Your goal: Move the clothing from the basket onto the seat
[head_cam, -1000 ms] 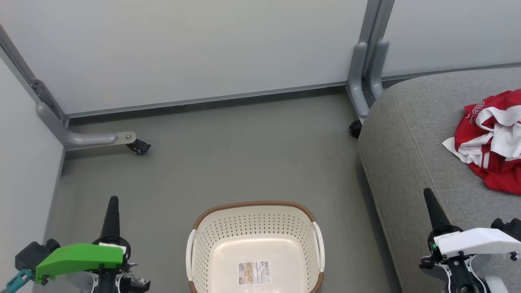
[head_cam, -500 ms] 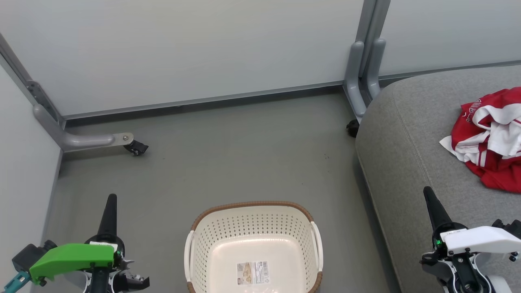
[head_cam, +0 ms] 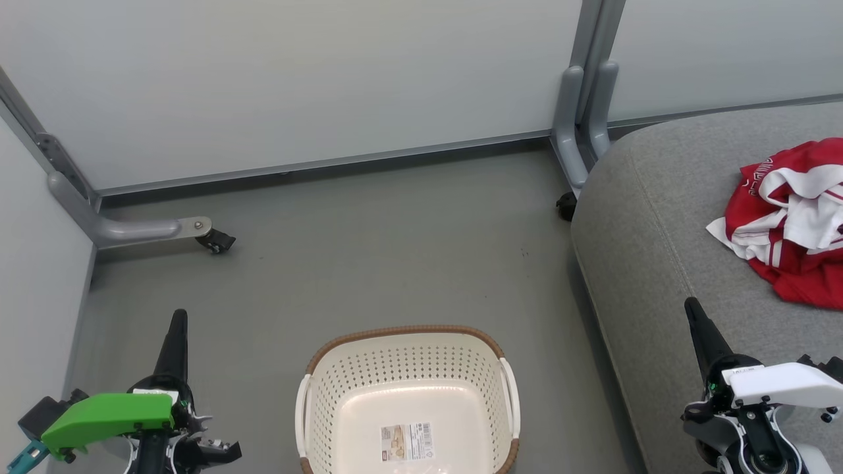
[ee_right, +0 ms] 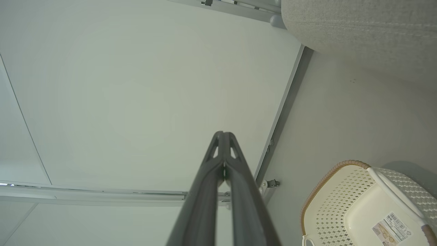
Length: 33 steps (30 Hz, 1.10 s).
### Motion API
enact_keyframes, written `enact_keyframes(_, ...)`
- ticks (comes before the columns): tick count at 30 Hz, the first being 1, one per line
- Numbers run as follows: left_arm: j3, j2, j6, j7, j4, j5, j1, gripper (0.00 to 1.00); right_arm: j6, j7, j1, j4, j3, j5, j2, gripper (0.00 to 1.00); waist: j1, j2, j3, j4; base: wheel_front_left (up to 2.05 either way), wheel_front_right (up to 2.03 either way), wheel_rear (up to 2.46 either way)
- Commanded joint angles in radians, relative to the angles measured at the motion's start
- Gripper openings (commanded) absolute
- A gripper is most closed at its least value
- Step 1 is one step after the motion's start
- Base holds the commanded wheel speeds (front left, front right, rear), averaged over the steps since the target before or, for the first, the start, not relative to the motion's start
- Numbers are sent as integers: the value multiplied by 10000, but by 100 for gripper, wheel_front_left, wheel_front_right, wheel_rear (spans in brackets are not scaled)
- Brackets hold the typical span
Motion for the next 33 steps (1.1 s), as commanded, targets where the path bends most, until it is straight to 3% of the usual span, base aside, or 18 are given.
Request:
enact_keyframes(1,65,9,-73,64,-53,-244,-194,0,-2,65,-113,14,-38,208,-63,0,0,0,0,-9,0,0,0)
enact_keyframes(19,194,2,-150,389,-45,-1505,-222,0,-3,391,-214,128,-117,1510,-70,0,0,0,2,-130,0,0,0)
enact_keyframes(33,189,1,-155,396,-43,-1485,-200,0,-3,382,-212,128,-114,1510,-71,0,0,0,2,-135,0,0,0)
